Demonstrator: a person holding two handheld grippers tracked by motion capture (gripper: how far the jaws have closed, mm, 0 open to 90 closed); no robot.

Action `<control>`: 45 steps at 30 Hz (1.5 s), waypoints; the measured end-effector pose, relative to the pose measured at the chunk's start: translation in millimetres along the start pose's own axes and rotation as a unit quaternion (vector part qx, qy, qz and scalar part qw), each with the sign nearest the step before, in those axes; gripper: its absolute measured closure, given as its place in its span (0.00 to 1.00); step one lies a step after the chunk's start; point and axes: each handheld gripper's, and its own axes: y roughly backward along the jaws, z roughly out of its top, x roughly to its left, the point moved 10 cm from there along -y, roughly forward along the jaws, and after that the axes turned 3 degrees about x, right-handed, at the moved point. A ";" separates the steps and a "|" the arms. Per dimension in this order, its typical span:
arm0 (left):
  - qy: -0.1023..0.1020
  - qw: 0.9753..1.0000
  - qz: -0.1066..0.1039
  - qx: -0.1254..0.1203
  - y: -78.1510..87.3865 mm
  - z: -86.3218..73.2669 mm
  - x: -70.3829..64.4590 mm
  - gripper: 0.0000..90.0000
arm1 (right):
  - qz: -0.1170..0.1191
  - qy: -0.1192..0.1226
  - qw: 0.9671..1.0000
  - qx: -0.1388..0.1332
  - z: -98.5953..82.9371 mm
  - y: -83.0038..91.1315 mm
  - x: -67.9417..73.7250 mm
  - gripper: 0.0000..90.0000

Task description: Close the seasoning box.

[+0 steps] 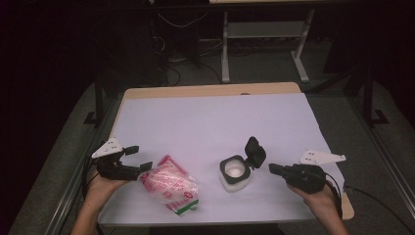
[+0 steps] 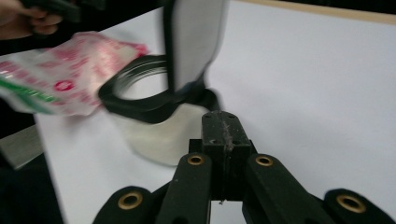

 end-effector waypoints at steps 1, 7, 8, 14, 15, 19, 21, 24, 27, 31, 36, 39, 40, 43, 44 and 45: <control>0.002 1.000 0.002 -0.001 -0.1 -0.1 0.6 0.15 | -0.008 -0.002 1.000 -0.002 2.1 0.2 -5.2 1.00; 0.005 1.000 0.010 0.000 -4.2 -6.1 4.6 0.15 | -0.027 -0.012 0.999 -0.014 19.4 -5.4 -25.3 1.00; 0.005 1.000 0.010 0.002 -4.7 -6.7 4.6 0.15 | -0.026 -0.015 0.999 -0.014 22.4 -7.5 -26.4 1.00; 0.009 1.000 0.014 0.001 -5.7 -7.8 6.1 0.15 | -0.006 -0.018 0.999 -0.027 39.4 -22.2 -23.9 1.00; 0.008 1.000 0.016 0.002 -6.0 -8.1 6.7 0.15 | 0.000 -0.016 1.000 -0.026 40.8 -24.1 -20.7 1.00; 0.010 1.000 0.022 0.002 -7.2 -9.2 8.6 0.15 | 0.025 -0.006 0.999 -0.034 46.4 -28.6 -3.8 1.00; 0.012 1.000 0.029 0.000 -7.9 -9.5 9.8 0.15 | 0.031 0.003 0.999 -0.036 49.1 -29.7 4.5 1.00; 0.011 0.999 0.032 0.000 -8.2 -9.6 10.3 0.15 | 0.038 0.010 0.998 -0.040 51.3 -30.6 12.0 1.00; 0.009 0.999 0.031 0.003 -9.0 -9.9 10.0 0.15 | 0.042 0.014 0.998 -0.038 51.2 -31.7 16.1 1.00; 0.007 1.000 0.030 0.000 -8.0 -9.1 9.4 0.15 | 0.046 0.015 0.998 -0.037 52.0 -33.0 20.6 1.00; 0.006 1.000 0.028 0.000 -7.4 -9.2 9.6 0.15 | 0.061 0.028 0.997 -0.027 50.6 -40.3 34.0 1.00; 0.007 1.000 0.026 0.000 -7.4 -9.2 9.1 0.15 | 0.066 0.032 0.997 -0.019 48.1 -45.3 40.4 1.00; 0.008 1.000 0.027 -0.001 -7.3 -8.9 9.0 0.15 | 0.064 0.032 0.997 -0.019 48.2 -45.6 40.5 1.00; 0.005 1.000 0.029 -0.002 -6.6 -8.4 9.6 0.15 | 0.053 0.035 0.998 -0.025 49.5 -42.3 35.1 1.00; 0.008 1.000 0.029 -0.002 -6.0 -8.2 9.3 0.15 | 0.047 0.031 0.998 -0.027 49.6 -40.9 32.0 1.00; 0.009 1.000 0.029 -0.004 -5.7 -7.9 9.2 0.15 | 0.041 0.029 0.998 -0.028 48.9 -39.5 27.9 1.00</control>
